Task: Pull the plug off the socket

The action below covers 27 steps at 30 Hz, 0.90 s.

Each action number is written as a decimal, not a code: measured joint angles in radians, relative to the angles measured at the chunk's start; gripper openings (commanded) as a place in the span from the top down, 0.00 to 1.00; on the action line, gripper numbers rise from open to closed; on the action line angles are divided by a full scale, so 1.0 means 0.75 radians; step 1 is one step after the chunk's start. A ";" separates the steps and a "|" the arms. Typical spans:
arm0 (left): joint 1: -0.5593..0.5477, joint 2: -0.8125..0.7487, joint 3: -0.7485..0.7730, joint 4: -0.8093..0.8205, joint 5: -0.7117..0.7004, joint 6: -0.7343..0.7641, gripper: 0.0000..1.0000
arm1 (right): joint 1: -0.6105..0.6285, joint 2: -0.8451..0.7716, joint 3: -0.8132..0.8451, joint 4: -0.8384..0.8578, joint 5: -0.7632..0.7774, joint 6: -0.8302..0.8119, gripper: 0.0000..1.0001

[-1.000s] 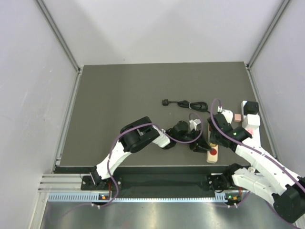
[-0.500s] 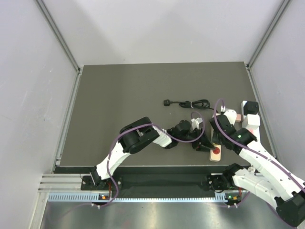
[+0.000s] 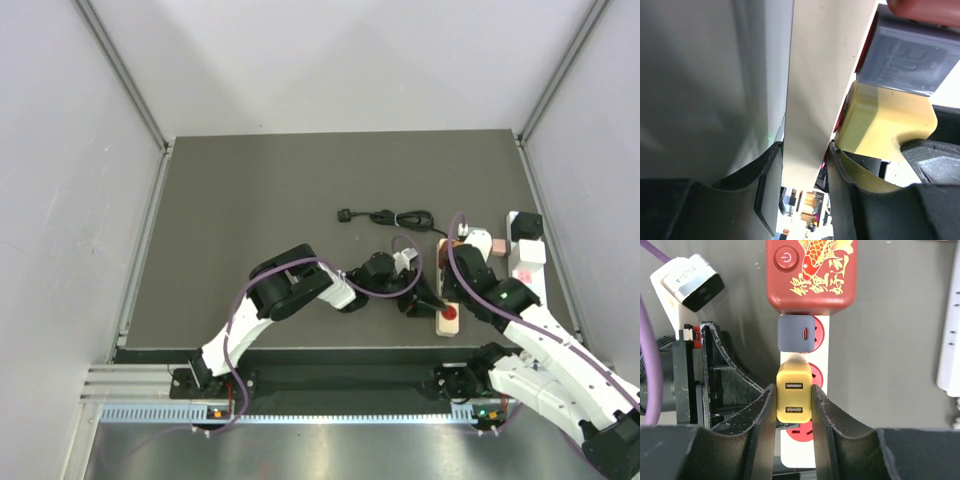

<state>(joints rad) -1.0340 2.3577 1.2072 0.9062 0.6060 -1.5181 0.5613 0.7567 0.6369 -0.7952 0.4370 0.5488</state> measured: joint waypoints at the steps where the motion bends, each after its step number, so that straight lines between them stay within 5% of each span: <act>1: 0.003 0.000 -0.011 0.009 0.001 -0.010 1.00 | 0.000 -0.002 -0.011 0.014 -0.010 -0.003 1.00; 13: 0.012 -0.031 -0.030 -0.093 -0.051 0.095 1.00 | -0.101 0.047 -0.023 0.057 -0.131 -0.031 1.00; 21: 0.017 -0.057 -0.024 -0.087 -0.122 0.120 1.00 | -0.223 0.201 0.217 -0.078 -0.251 -0.109 1.00; 27: 0.043 -0.035 -0.043 -0.090 -0.168 0.123 1.00 | -0.244 0.116 0.326 0.073 -0.308 -0.148 1.00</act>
<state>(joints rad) -1.0019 2.3318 1.1751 0.8391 0.4797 -1.4261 0.3786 0.8440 0.8814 -0.7403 0.2062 0.4381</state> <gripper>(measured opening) 0.414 0.004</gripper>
